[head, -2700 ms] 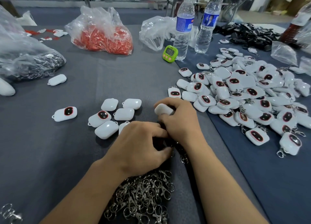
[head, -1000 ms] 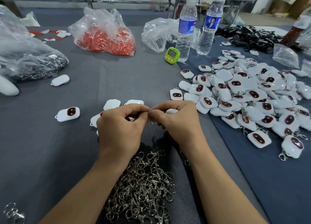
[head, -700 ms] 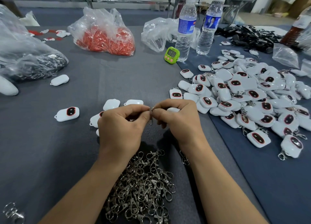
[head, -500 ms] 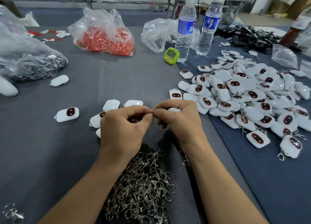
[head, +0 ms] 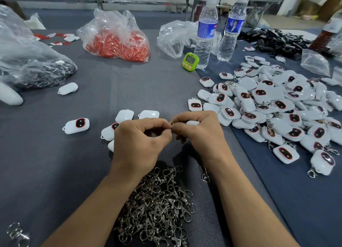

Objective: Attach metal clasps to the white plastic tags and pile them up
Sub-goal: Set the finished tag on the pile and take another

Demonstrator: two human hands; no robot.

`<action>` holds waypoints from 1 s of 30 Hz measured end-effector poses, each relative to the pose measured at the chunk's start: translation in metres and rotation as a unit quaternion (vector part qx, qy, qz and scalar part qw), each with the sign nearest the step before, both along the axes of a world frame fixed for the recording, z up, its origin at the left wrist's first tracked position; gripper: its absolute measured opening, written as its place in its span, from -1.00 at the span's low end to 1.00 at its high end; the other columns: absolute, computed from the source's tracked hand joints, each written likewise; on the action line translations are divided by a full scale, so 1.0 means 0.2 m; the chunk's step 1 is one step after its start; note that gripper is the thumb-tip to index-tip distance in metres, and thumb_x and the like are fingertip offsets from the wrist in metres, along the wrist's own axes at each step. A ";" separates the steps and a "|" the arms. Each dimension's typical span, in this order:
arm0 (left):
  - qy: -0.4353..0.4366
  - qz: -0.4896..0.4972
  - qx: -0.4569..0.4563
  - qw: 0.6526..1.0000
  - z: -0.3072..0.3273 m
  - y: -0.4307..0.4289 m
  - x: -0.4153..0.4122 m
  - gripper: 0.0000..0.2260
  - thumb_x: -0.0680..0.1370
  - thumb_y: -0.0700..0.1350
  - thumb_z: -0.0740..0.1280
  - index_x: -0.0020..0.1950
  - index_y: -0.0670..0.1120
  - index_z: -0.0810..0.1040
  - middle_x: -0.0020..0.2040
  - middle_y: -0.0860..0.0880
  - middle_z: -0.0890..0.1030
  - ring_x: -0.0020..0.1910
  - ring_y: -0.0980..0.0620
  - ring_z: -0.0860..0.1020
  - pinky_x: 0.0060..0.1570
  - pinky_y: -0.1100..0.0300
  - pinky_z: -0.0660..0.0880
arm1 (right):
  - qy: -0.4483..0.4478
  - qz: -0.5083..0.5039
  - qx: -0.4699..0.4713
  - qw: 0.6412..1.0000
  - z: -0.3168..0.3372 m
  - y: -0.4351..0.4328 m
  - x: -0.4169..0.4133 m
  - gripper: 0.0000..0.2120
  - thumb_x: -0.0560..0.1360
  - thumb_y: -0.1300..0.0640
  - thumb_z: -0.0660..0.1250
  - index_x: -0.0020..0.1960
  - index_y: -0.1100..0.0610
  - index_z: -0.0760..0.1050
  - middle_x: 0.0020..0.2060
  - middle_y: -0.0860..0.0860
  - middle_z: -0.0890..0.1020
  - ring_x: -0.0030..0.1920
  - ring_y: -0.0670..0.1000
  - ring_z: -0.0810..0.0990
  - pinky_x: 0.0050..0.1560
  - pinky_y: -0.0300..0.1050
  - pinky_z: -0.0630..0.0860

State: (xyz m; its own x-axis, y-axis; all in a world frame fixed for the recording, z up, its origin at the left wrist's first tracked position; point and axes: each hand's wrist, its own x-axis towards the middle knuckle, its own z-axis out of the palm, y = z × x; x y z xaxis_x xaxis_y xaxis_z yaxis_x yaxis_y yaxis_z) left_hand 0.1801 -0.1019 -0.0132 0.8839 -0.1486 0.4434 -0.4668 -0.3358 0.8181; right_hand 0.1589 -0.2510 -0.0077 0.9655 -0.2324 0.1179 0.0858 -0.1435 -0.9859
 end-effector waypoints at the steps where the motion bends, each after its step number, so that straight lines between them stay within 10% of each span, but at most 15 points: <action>1: 0.000 -0.003 0.000 1.000 0.00 0.00 0.00 -0.86 0.41 -0.20 0.55 -0.23 0.05 0.74 -0.39 0.13 0.65 -0.44 0.07 0.57 -0.44 0.26 0.48 | -0.001 0.007 0.001 1.000 0.00 0.00 0.00 -0.88 0.26 0.24 0.41 -0.33 0.08 0.71 -0.48 0.02 0.60 -0.44 -0.07 0.51 -0.40 -0.21 0.45; 18: 0.026 0.053 -0.029 0.998 0.01 0.00 0.00 -0.90 0.36 -0.06 0.46 -0.21 0.16 0.67 -0.49 0.19 0.56 -0.51 0.16 0.47 -0.45 0.43 0.34 | 0.016 -0.018 0.043 0.999 -0.03 0.00 0.00 -0.85 0.28 0.29 0.40 -0.23 0.13 0.71 -0.38 0.04 0.67 -0.33 -0.01 0.58 -0.27 -0.07 0.57; 25: -0.110 0.089 0.263 0.954 -0.04 0.00 -0.01 -0.93 0.36 -0.12 0.51 -0.31 0.02 0.67 -0.39 0.03 0.61 -0.38 -0.07 0.51 -0.36 0.14 0.39 | 0.051 -0.089 0.155 0.983 -0.05 -0.04 0.03 -0.66 0.41 0.54 0.20 -0.19 0.14 0.56 -0.26 0.00 0.71 -0.20 -0.04 0.71 -0.23 -0.14 0.61; 30: -0.104 0.043 0.310 0.944 -0.06 -0.01 0.01 -0.93 0.35 -0.14 0.57 -0.27 0.01 0.72 -0.39 -0.02 0.60 -0.32 -0.15 0.50 -0.33 0.07 0.42 | 0.029 -0.043 0.042 0.998 -0.04 -0.01 0.02 -0.45 0.39 0.57 0.15 -0.25 0.00 0.71 0.11 -0.10 0.72 0.15 -0.19 0.64 0.01 -0.28 0.48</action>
State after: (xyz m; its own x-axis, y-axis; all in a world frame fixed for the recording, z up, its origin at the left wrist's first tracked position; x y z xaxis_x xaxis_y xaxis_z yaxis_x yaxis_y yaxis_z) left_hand 0.1823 -0.1030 -0.0262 0.8076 -0.3687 0.4603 -0.5453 -0.7641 0.3447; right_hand 0.1625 -0.2539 -0.0160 0.9463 -0.3210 0.0396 0.0199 -0.0645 -0.9977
